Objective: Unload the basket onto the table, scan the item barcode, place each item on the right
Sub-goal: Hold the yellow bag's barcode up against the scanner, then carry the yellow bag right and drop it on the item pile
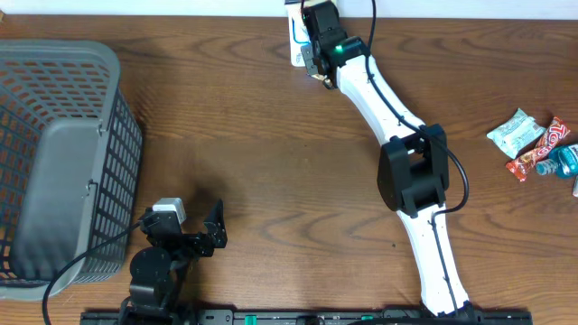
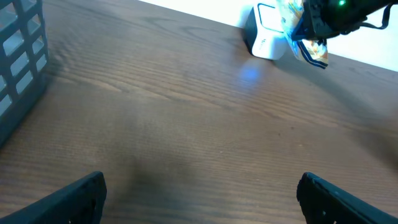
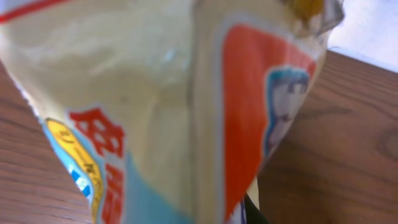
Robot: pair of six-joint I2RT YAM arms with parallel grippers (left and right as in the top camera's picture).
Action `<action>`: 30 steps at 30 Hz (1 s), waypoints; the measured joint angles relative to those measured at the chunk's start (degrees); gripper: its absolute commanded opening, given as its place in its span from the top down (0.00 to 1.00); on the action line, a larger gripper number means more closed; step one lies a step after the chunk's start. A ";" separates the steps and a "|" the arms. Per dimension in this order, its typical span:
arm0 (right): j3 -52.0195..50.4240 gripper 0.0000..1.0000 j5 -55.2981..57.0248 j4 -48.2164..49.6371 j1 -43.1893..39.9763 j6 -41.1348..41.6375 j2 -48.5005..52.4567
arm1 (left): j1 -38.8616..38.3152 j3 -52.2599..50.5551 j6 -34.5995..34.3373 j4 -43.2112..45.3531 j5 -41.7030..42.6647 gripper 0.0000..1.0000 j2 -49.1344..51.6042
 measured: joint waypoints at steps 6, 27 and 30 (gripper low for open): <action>4.44 0.99 3.37 -12.87 -0.09 1.07 0.44 | 0.00 0.00 0.00 0.00 0.00 0.02 0.00; -4.24 0.99 8.79 -30.88 -30.73 10.45 0.28 | 0.00 0.00 0.00 0.02 0.00 0.02 0.00; -5.38 0.99 8.96 -29.31 -36.02 11.04 -0.17 | 0.00 0.00 0.00 0.02 -0.02 0.02 0.02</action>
